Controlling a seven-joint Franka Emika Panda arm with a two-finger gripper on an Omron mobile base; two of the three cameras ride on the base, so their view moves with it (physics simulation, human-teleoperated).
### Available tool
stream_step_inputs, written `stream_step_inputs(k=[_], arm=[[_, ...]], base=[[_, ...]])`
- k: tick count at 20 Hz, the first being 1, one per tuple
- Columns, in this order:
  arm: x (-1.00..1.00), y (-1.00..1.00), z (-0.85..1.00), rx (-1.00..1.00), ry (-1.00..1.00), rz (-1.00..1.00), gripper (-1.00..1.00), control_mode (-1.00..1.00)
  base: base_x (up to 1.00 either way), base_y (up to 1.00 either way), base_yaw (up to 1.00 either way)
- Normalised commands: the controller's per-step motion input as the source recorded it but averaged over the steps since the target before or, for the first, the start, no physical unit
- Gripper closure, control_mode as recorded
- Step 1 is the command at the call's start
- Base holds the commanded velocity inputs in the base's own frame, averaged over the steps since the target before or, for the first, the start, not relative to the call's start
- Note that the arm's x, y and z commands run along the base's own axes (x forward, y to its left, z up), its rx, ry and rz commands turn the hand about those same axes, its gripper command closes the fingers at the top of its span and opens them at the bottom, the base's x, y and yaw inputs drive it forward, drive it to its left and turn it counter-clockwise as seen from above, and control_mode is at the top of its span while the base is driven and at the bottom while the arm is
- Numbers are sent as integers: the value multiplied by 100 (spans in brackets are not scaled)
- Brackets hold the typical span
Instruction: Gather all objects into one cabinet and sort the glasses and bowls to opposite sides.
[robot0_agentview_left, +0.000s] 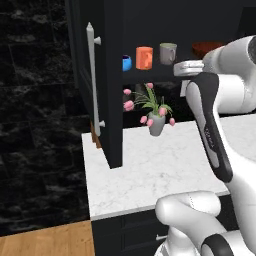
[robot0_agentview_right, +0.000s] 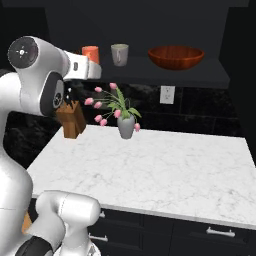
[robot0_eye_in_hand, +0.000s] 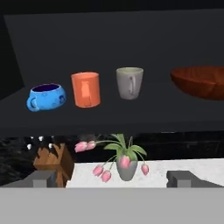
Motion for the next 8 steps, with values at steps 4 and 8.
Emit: stream_step_inputs(k=[4,8], arm=[[-100,-9,12,1,14,-6,-100,-100],[-99,-7,4,0,14,-6,-100,-100]], base=[[0,0,0],[0,0,0]])
